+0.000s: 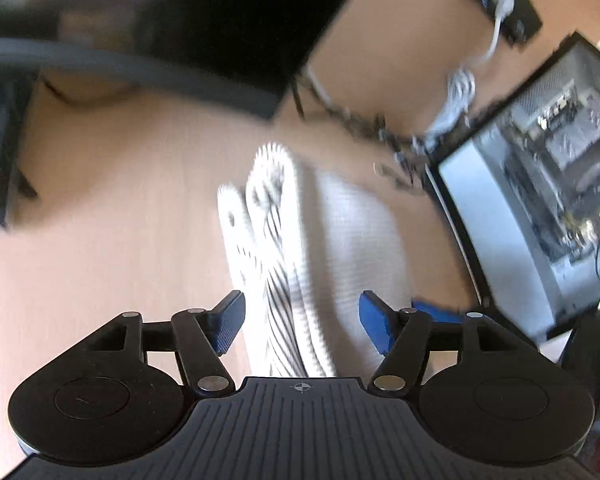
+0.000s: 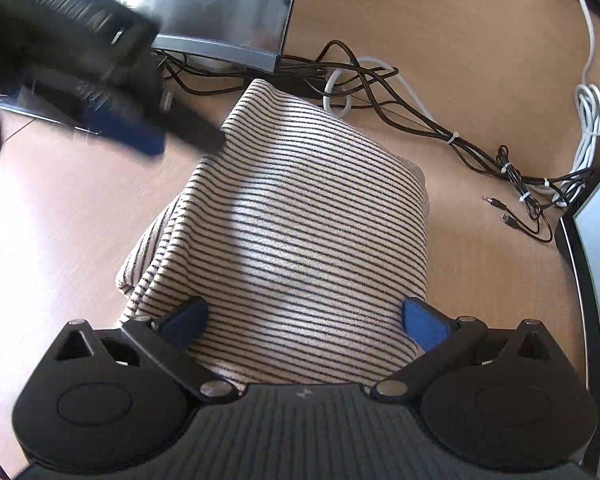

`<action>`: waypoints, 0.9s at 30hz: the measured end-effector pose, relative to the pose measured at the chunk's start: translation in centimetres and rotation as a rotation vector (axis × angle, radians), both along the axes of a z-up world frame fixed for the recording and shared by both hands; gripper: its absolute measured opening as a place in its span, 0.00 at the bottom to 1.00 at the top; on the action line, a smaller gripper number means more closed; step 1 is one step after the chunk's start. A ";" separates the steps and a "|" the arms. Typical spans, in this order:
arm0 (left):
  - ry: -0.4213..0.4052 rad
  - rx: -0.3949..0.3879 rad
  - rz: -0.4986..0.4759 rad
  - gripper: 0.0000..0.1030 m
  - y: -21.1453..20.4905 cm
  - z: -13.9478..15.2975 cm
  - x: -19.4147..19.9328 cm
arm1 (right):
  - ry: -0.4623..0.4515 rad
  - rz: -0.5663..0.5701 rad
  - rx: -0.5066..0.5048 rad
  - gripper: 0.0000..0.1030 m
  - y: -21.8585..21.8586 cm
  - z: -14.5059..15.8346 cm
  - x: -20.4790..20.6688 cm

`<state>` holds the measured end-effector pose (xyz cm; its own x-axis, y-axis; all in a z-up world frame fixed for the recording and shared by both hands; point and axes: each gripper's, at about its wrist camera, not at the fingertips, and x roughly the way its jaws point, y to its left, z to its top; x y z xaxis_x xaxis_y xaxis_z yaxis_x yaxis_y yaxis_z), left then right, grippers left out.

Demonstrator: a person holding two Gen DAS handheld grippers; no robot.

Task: Fold clothes

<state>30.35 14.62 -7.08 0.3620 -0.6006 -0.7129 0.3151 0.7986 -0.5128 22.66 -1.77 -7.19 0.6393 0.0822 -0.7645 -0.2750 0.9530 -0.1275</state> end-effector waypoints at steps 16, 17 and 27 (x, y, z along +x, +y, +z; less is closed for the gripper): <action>-0.007 -0.067 -0.040 0.43 -0.6 -3.7 0.7 | 0.113 -0.325 0.462 0.82 -10.9 3.7 4.2; -0.011 -0.061 -0.028 0.43 -0.8 -3.6 0.4 | 0.129 -0.309 0.465 0.78 -10.8 2.8 5.0; -0.068 0.031 0.120 0.44 -1.8 -2.3 -5.8 | 0.184 -0.053 0.487 0.74 -9.8 -0.3 3.3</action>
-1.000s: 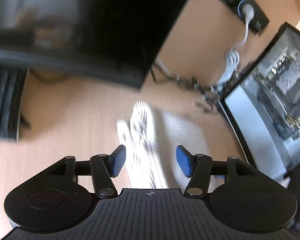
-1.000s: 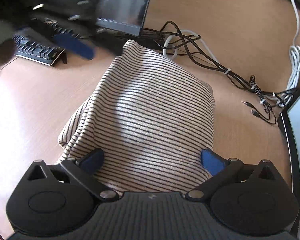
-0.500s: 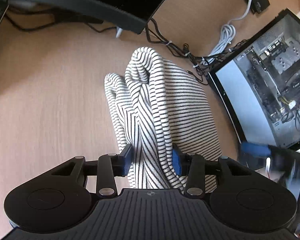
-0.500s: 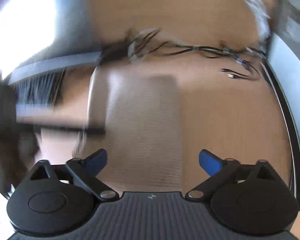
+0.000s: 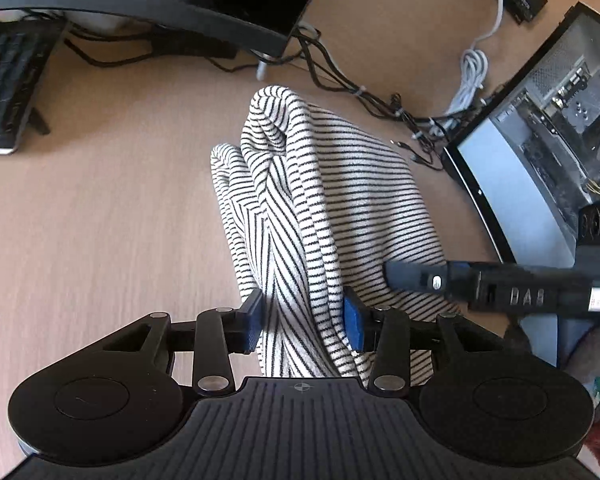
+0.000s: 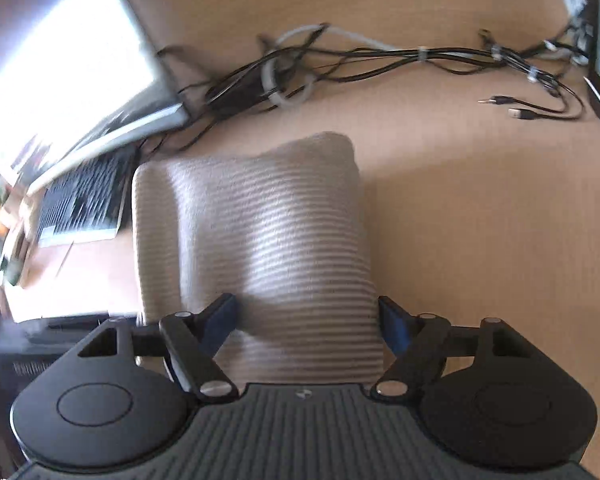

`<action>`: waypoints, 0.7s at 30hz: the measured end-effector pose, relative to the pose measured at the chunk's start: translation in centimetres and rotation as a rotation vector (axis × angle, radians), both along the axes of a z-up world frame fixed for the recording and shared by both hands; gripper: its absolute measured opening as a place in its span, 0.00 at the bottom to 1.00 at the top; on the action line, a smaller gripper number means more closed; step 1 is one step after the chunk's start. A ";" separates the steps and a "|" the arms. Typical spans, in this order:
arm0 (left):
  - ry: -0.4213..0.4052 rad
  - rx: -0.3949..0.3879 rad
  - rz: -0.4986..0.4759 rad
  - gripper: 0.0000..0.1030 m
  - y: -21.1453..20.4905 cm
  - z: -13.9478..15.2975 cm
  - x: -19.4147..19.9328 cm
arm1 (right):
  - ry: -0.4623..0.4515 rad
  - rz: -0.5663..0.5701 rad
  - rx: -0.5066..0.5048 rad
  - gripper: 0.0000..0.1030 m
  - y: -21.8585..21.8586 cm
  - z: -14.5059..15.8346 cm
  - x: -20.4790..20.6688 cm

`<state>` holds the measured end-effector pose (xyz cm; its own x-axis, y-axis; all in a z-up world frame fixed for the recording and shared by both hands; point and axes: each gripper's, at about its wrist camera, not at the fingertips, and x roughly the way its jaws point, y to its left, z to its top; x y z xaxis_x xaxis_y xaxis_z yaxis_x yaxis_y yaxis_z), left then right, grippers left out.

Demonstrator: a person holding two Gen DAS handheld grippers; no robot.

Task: Fold clothes

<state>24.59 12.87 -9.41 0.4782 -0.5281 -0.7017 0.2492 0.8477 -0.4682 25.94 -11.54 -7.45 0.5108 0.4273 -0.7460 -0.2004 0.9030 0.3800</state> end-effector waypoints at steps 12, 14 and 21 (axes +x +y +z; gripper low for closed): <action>-0.013 0.080 0.206 0.49 -0.9 1.3 -3.3 | -0.081 0.116 -0.113 0.81 2.1 0.5 -1.9; 0.001 0.069 0.211 0.49 -0.6 1.4 -3.3 | -0.076 0.113 -0.117 0.83 2.0 0.4 -2.0; 0.038 0.031 0.219 0.51 -0.4 0.9 -3.4 | -0.053 0.112 -0.139 0.93 2.0 -0.1 -1.2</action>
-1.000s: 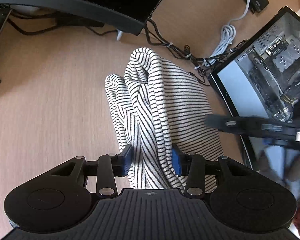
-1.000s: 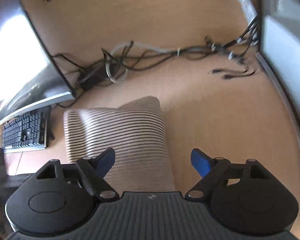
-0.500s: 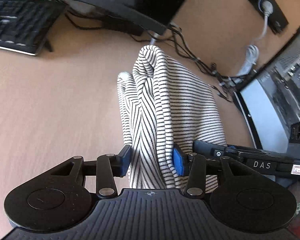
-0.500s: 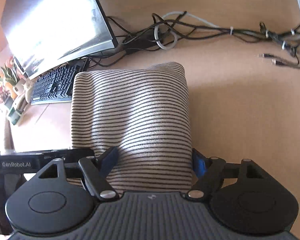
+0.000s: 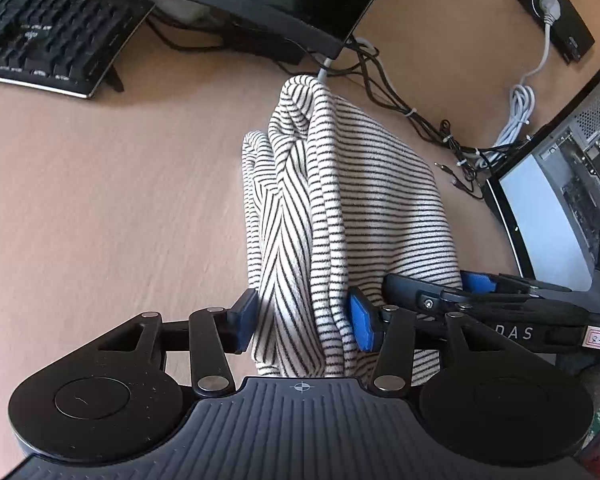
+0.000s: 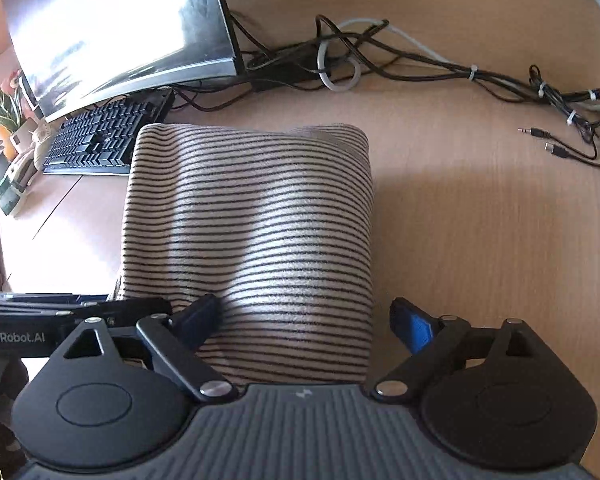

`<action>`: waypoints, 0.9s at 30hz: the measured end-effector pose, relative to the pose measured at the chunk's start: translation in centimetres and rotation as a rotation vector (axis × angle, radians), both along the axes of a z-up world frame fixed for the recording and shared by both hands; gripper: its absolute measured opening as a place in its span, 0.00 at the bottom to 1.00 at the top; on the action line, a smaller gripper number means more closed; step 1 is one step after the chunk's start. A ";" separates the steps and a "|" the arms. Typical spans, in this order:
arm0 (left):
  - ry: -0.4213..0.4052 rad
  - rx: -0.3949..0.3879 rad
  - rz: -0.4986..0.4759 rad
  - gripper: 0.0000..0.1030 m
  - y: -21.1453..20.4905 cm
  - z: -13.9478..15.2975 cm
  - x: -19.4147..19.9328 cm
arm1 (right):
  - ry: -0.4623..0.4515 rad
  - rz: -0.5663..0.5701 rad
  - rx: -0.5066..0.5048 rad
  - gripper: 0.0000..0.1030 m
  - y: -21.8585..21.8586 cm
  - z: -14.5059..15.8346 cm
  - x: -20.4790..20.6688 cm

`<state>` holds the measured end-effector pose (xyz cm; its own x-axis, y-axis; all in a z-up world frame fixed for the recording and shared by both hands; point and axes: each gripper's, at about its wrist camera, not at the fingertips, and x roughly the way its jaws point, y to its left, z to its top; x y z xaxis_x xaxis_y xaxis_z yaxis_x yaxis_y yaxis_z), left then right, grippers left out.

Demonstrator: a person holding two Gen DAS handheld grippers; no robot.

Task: Fold clothes

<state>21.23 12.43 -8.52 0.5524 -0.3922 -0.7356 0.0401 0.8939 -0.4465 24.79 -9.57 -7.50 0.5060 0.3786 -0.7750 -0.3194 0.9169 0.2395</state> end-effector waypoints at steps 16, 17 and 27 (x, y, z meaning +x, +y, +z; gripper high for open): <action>-0.018 -0.014 0.037 0.63 -0.1 -0.4 -0.6 | -0.078 0.000 0.045 0.86 -1.2 2.6 2.6; -0.018 -0.015 0.036 0.63 -0.1 -0.4 -0.6 | -0.077 -0.013 0.060 0.85 -1.4 2.9 3.2; -0.030 0.007 -0.025 0.61 -0.1 -0.2 0.0 | -0.001 0.009 0.200 0.86 -0.4 1.9 6.0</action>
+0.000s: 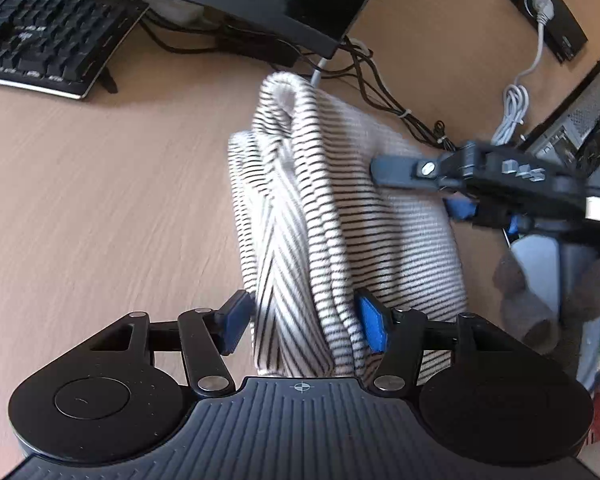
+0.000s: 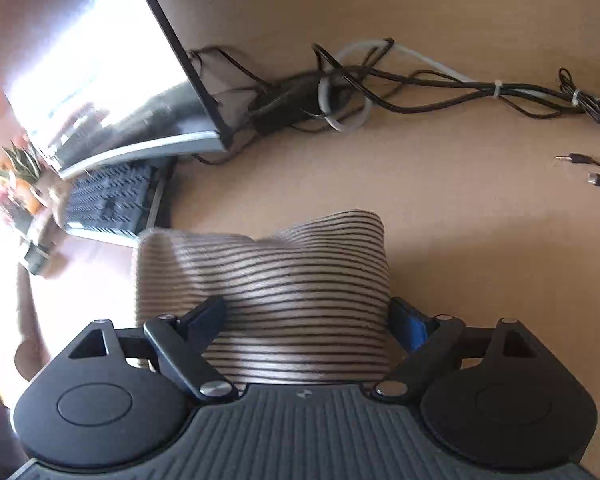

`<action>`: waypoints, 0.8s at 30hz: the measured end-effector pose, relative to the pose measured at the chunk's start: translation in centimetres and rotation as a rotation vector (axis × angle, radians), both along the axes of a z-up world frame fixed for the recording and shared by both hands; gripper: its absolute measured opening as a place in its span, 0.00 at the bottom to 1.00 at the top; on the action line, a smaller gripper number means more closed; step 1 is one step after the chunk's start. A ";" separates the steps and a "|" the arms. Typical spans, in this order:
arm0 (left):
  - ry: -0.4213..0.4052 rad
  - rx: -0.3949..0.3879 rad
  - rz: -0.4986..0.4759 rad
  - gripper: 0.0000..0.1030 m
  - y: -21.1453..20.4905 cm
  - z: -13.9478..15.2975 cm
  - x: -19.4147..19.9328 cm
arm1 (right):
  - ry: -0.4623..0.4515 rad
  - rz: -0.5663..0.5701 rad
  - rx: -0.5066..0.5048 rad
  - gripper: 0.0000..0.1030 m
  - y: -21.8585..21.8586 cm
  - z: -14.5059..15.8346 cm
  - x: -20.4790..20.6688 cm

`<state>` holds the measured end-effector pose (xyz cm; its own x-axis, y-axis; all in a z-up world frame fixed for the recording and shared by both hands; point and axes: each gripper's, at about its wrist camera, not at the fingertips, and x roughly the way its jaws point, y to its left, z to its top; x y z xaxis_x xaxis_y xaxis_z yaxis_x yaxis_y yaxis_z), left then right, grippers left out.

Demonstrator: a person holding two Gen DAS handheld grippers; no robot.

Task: Fold clothes

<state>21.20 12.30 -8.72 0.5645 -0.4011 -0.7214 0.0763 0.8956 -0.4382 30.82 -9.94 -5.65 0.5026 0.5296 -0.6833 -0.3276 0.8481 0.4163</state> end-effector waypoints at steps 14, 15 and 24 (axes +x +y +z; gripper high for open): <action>-0.005 0.031 -0.028 0.61 -0.5 0.3 0.2 | -0.024 0.003 -0.070 0.87 0.3 -0.7 -1.3; -0.006 0.033 -0.028 0.61 -0.5 0.3 0.1 | -0.018 0.004 -0.066 0.88 0.0 -0.7 -1.6; -0.018 0.056 -0.018 0.61 -0.9 0.5 -0.4 | 0.067 0.030 -0.038 0.88 -2.6 -2.7 -5.0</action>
